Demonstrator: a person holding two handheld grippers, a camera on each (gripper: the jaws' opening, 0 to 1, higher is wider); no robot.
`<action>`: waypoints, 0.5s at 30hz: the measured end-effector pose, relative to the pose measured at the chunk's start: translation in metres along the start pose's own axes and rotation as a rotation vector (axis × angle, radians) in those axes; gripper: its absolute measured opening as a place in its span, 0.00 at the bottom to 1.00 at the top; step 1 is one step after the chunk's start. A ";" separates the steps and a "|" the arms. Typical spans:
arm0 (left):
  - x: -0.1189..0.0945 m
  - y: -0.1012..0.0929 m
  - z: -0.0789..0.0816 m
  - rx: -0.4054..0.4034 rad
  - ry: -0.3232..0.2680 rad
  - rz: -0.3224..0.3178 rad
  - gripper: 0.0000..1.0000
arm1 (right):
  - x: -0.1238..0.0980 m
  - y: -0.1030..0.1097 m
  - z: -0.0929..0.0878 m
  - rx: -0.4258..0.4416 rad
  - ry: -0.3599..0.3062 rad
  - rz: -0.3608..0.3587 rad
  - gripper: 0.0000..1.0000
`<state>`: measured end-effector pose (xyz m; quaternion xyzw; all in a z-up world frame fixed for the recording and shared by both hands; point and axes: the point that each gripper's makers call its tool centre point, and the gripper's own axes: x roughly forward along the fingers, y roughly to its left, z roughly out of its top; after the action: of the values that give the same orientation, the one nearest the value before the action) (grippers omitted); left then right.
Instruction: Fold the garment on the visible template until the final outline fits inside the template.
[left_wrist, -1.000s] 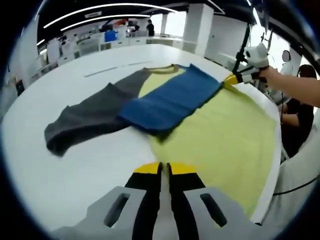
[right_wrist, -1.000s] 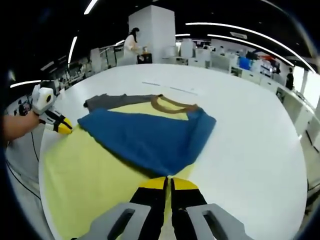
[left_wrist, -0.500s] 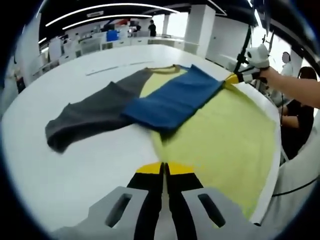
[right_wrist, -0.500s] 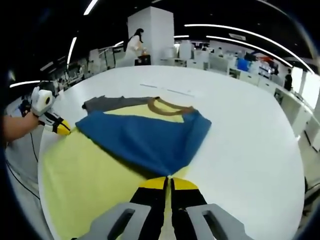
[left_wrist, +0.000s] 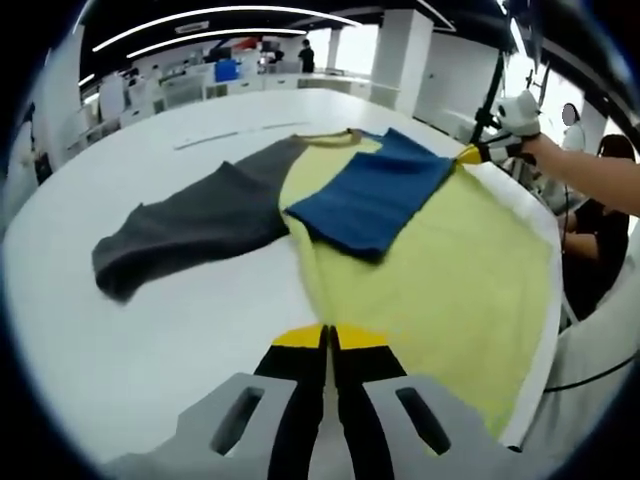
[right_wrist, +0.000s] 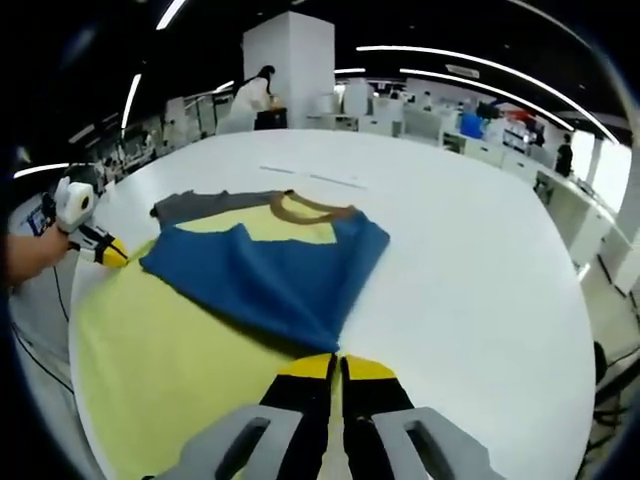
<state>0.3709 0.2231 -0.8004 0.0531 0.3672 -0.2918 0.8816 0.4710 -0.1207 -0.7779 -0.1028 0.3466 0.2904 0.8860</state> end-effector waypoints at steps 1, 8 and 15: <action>0.000 0.000 0.000 -0.001 0.001 0.001 0.00 | 0.000 -0.001 -0.001 -0.017 0.006 0.002 0.00; -0.001 0.001 0.000 -0.004 -0.001 0.005 0.00 | -0.006 -0.005 -0.007 0.010 -0.016 -0.005 0.00; -0.001 0.001 0.000 -0.003 0.005 0.009 0.00 | -0.002 0.012 0.001 -0.079 -0.036 0.052 0.00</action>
<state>0.3714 0.2244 -0.8001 0.0543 0.3694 -0.2873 0.8821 0.4636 -0.1110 -0.7755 -0.1235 0.3216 0.3286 0.8794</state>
